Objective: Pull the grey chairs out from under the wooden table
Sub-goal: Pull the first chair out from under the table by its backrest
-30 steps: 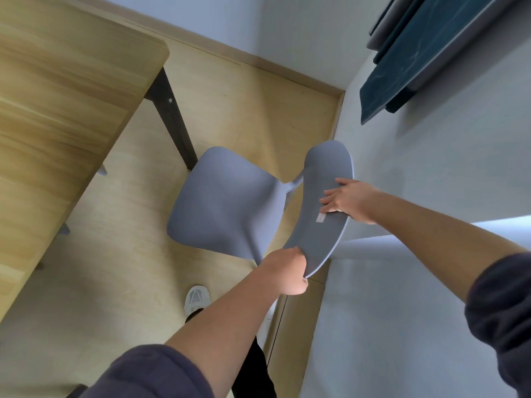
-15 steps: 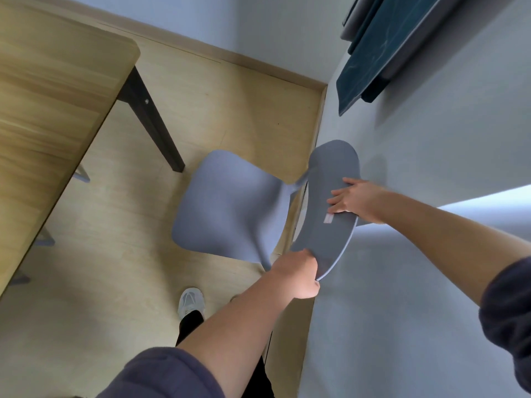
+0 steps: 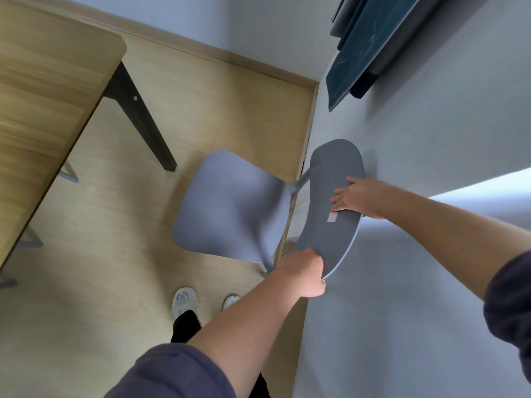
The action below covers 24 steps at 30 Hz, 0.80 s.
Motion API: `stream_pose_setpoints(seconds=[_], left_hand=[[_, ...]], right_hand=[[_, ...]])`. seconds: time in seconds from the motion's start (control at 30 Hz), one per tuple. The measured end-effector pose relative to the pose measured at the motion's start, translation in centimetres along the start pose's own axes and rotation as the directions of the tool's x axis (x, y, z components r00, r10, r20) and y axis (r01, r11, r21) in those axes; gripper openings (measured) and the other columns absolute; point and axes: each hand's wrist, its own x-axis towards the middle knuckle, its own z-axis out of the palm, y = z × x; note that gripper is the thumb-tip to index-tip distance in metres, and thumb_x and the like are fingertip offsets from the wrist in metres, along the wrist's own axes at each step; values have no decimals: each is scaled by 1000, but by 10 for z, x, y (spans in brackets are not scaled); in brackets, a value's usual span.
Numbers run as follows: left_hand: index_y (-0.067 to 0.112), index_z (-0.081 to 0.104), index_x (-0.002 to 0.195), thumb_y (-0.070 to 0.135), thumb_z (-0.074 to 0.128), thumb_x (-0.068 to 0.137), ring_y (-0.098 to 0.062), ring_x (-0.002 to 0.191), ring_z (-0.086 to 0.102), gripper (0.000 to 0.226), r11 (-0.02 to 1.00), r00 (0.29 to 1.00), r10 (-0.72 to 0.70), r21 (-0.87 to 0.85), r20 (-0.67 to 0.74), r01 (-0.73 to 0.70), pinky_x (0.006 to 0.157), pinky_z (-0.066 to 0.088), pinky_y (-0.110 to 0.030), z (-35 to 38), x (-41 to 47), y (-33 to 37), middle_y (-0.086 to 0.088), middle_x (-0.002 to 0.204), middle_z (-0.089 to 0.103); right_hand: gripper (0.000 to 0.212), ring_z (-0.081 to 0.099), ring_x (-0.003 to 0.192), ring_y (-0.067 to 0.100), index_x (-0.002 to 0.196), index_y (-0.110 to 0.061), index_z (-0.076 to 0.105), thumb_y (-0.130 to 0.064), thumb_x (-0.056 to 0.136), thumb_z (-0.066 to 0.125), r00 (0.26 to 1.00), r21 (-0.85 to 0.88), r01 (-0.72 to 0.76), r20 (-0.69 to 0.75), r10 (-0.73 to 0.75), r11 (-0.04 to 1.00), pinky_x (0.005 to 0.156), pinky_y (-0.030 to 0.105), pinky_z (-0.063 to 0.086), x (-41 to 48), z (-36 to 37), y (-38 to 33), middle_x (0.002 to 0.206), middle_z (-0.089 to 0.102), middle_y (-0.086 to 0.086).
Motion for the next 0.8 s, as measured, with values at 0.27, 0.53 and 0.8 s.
stream_pose_setpoints(seconds=[0.27, 0.53, 0.8], left_hand=[[1, 52, 111, 18, 56, 84, -33, 85, 62, 32, 1000, 1000, -6, 20, -13, 6, 63, 43, -32, 11, 10, 11, -10, 88, 55], [2, 47, 113, 25, 57, 84, -32, 81, 61, 39, 999, 1000, -20, 50, -24, 21, 61, 42, -32, 22, 11, 11, -10, 88, 57], [14, 47, 105, 49, 57, 79, -27, 93, 60, 45, 998, 998, -44, 39, 40, 42, 70, 41, -32, -13, -16, -40, -2, 95, 57]], right_hand=[[43, 47, 133, 21, 139, -23, 50, -9, 98, 49, 994, 80, -103, 49, 100, 991, 104, 36, 42, 3, 6, -7, 137, 52, -3], [44, 56, 125, 22, 136, -25, 56, -4, 97, 50, 978, 235, -208, 81, 194, 949, 99, 37, 51, 14, 1, -9, 136, 58, -3], [57, 57, 123, 25, 140, -22, 48, 3, 90, 53, 978, 404, -177, -32, 208, 898, 74, 34, 48, 30, -47, -40, 137, 55, 2]])
